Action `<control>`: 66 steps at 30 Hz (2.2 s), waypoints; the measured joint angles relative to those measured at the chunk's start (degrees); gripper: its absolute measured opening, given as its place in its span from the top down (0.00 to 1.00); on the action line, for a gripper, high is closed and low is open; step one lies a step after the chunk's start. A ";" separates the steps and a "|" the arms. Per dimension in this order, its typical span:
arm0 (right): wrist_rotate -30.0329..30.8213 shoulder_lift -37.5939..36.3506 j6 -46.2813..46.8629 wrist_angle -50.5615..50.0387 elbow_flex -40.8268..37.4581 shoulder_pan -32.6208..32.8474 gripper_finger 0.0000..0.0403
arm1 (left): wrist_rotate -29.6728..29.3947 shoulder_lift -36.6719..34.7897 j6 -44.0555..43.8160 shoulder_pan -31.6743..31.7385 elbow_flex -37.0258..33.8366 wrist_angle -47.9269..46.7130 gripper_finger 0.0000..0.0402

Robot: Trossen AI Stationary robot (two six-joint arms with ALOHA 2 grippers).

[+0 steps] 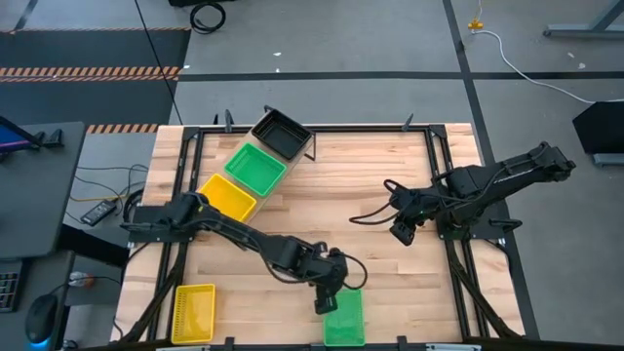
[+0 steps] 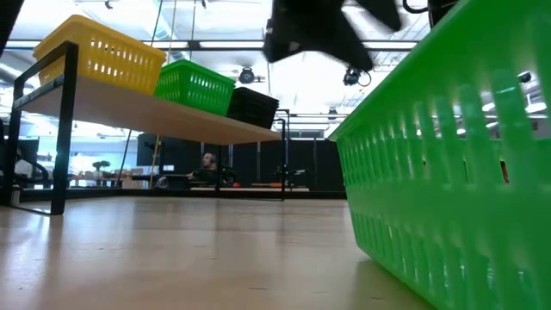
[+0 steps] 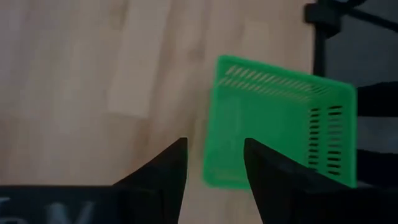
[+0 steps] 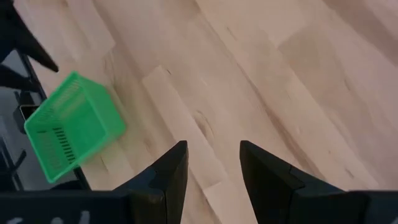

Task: Stack baskets on shelf by color
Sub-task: Stack the green bin on top of the other green bins on the shelf

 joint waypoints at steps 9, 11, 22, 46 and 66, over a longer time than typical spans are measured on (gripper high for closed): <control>-1.51 0.02 3.88 -3.49 0.00 3.30 0.62 | 2.05 4.40 3.50 -0.29 0.01 5.99 0.55; -1.88 0.02 3.91 -4.02 0.00 4.19 0.62 | 1.45 5.19 5.19 -0.20 0.01 5.57 0.55; -1.87 0.01 4.01 -4.50 0.00 6.77 0.62 | 0.47 8.25 5.41 2.30 -0.14 -1.33 0.57; -0.36 -0.22 3.83 -5.32 0.02 7.94 0.62 | -11.65 7.12 -3.45 12.18 8.61 -35.92 0.57; -1.71 -0.22 5.93 -4.28 0.02 9.90 0.62 | -2.95 6.95 49.09 9.30 19.17 -37.38 0.57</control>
